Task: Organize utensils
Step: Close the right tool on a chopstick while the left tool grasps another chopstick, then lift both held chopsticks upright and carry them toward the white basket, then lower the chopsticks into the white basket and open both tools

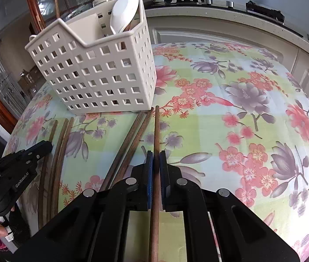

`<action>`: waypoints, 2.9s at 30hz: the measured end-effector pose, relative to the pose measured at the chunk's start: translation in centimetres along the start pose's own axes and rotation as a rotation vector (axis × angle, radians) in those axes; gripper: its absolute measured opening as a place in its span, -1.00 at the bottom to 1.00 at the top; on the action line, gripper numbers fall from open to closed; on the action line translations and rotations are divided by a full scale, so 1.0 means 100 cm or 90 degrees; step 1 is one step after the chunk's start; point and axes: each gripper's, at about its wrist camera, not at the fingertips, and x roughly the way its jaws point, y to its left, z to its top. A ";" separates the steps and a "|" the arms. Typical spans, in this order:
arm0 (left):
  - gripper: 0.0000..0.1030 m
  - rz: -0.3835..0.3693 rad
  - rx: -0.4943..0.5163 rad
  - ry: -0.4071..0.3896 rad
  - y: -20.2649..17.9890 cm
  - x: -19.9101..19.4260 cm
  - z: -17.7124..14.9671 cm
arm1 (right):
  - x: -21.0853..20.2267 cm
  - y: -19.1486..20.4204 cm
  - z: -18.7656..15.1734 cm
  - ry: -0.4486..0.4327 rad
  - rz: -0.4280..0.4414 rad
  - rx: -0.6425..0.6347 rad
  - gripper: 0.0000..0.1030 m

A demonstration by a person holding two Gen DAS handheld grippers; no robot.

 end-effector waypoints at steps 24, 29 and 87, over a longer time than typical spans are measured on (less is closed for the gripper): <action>-0.88 -0.048 -0.022 -0.123 -0.002 -0.082 -0.011 | -0.078 -0.012 -0.009 -0.140 0.051 -0.003 -0.87; -0.88 -0.051 -0.017 -0.147 -0.005 -0.101 -0.012 | -0.098 -0.011 -0.010 -0.167 0.057 -0.011 -0.86; -0.88 -0.053 0.060 -0.345 -0.039 -0.229 0.049 | -0.194 0.037 0.026 -0.328 0.037 -0.146 -0.87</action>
